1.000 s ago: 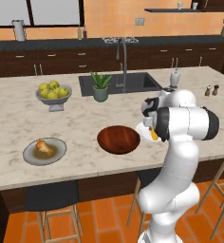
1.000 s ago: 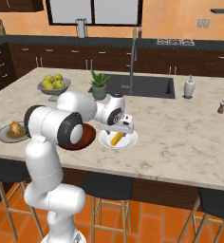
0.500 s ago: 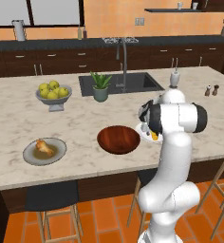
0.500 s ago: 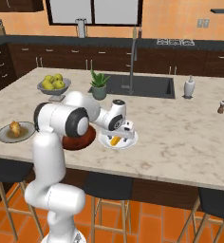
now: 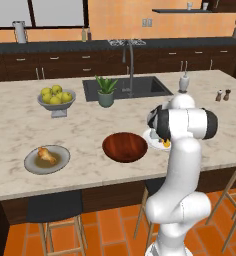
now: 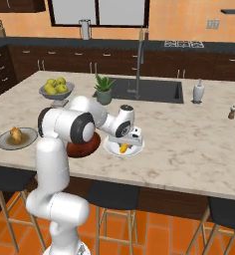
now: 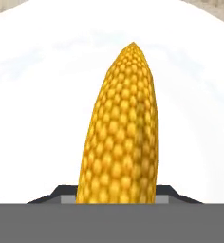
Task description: Pick the chicken drumstick and corn from their plates and place them in the bowl. Then put the bowl in the fridge.
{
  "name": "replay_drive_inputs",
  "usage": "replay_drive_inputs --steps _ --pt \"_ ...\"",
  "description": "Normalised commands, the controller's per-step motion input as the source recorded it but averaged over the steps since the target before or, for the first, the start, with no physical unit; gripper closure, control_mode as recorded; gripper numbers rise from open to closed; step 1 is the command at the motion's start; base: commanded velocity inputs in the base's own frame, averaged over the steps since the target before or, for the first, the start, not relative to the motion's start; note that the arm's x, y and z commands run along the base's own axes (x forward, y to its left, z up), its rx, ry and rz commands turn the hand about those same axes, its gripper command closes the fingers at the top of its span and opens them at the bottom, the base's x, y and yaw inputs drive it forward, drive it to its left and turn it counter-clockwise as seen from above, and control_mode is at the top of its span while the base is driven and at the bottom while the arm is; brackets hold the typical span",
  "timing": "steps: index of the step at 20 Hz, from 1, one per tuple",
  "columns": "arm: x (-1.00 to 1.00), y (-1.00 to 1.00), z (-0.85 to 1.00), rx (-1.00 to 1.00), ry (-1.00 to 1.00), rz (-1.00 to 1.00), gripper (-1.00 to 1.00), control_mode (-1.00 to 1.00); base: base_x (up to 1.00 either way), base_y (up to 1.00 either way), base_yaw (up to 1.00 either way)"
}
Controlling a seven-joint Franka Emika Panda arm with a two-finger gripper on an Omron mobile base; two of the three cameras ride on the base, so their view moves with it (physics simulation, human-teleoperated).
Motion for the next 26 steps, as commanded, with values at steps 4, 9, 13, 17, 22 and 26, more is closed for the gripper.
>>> replay_drive_inputs --steps 4,9,13,17,22,26 --pt "-0.77 0.09 0.53 0.0 -0.06 -0.03 1.0 -1.0 0.0 0.0 0.0" --pt "-1.0 0.51 0.84 0.0 -0.06 -0.09 1.0 -1.0 0.0 0.0 0.0" --pt "-0.81 1.0 0.72 -0.1 -0.1 0.0 1.0 -1.0 0.0 0.0 0.0" --pt "-0.12 1.0 0.62 -0.2 -0.04 0.0 1.0 -1.0 0.0 0.0 0.0" --pt "0.06 0.95 0.18 -0.09 0.13 0.0 1.0 -1.0 0.0 0.0 0.0" --pt "0.1 0.65 -0.03 0.03 0.1 0.0 1.0 -1.0 0.0 0.0 0.0"
